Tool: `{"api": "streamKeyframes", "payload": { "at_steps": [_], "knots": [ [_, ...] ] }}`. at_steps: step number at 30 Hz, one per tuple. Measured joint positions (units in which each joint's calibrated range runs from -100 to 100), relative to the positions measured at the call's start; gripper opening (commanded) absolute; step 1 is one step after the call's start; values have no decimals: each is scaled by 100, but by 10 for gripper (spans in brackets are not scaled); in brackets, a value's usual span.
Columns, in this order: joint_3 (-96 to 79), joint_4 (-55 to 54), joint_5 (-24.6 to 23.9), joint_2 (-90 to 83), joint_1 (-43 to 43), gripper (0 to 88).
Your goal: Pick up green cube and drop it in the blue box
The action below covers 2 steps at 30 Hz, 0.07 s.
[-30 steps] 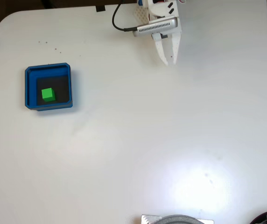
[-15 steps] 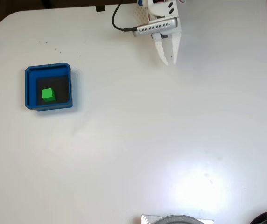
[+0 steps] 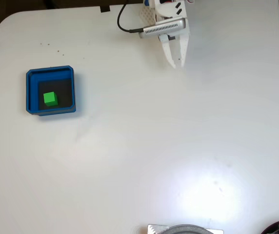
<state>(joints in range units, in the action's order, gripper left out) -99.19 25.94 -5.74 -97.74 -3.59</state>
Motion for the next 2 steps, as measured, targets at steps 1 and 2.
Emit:
{"api": "streamKeyframes", "payload": {
  "at_steps": [1, 2],
  "knots": [
    [0, 0, 0, 0, 0, 16],
    [0, 0, 0, 0, 0, 16]
  ]
}}
